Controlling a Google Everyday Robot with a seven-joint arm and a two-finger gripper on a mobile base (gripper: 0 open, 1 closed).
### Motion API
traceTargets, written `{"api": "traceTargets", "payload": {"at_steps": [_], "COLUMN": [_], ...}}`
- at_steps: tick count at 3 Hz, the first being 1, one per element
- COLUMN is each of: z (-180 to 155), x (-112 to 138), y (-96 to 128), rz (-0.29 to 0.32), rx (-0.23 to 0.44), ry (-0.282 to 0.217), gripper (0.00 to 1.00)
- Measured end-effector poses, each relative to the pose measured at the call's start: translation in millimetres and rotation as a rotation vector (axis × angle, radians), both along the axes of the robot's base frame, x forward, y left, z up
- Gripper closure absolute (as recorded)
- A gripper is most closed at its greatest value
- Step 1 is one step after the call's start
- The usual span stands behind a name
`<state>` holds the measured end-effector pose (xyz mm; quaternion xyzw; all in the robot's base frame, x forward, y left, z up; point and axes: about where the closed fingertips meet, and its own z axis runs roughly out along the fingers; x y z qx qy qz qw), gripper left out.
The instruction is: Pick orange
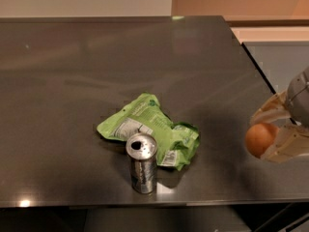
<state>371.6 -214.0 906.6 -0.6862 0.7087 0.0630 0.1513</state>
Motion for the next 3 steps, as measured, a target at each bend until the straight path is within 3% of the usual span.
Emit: {"api": "traceTargets", "payload": {"at_steps": [2,3], "z": [67,83], "x": [24,28], "y": [-11,-13], "rz": [-0.015,-0.024], "rx": [0.002,0.035], "ry": [-0.078,-0.12], "gripper": [1.0,1.0]}}
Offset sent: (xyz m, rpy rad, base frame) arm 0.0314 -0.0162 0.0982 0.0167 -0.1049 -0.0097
